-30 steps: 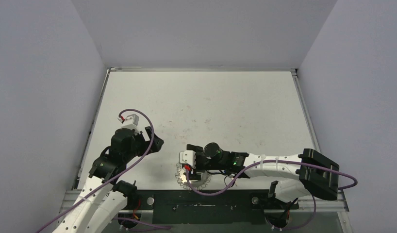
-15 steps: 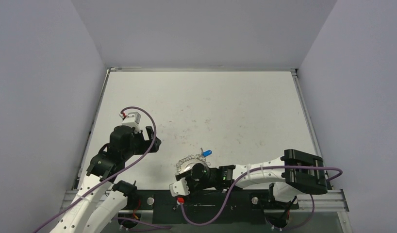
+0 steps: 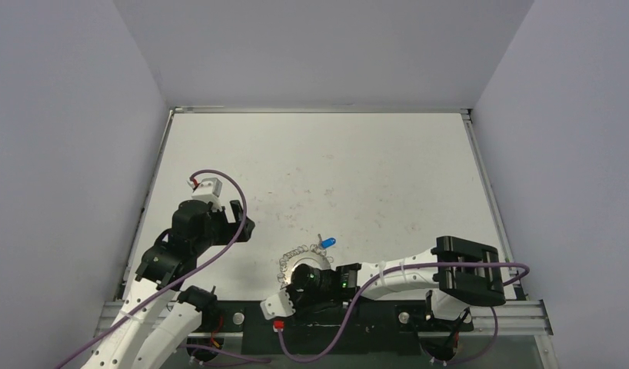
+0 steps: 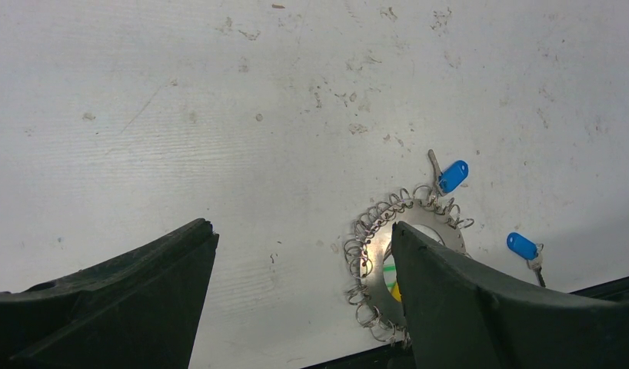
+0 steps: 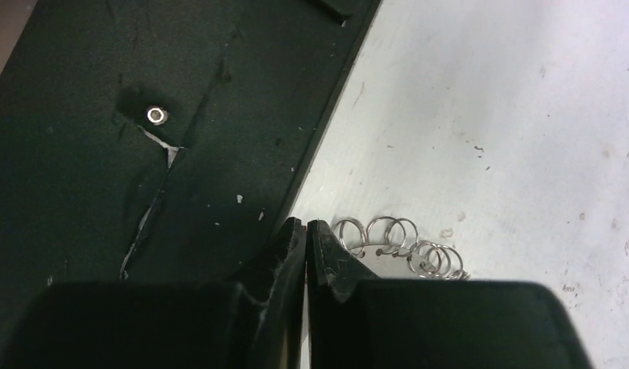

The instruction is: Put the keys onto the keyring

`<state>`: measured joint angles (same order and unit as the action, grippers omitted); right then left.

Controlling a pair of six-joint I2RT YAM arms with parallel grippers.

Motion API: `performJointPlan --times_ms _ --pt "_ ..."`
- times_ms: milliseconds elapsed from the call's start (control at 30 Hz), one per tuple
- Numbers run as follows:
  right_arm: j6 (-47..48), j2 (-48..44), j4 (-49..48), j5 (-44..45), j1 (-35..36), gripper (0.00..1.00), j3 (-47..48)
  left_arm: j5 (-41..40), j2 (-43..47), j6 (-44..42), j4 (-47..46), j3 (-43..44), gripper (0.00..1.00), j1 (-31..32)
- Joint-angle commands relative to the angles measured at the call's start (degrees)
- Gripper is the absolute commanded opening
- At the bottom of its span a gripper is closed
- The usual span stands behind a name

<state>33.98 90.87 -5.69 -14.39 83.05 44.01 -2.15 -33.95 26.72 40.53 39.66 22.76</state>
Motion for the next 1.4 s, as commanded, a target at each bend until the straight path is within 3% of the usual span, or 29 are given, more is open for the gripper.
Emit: performJointPlan --times_ms 0,567,967,1367 --pt "-1.0 0.3 1.8 -0.2 1.0 0.01 2.1 0.3 -0.1 0.0 -1.8 0.7 0.82 -0.3" --pt "-6.7 -7.4 5.3 10.1 1.2 0.00 -7.2 2.2 -5.0 3.2 -2.9 0.7 0.78 -0.2" --pt "-10.6 -13.3 5.5 24.7 -0.6 0.00 -12.5 11.2 -15.6 11.9 -11.8 -4.2 0.69 -0.1" --pt "-14.6 -22.7 -3.3 19.7 -7.0 0.00 -17.6 14.5 -15.1 15.5 -19.0 -9.1 0.67 1.1"
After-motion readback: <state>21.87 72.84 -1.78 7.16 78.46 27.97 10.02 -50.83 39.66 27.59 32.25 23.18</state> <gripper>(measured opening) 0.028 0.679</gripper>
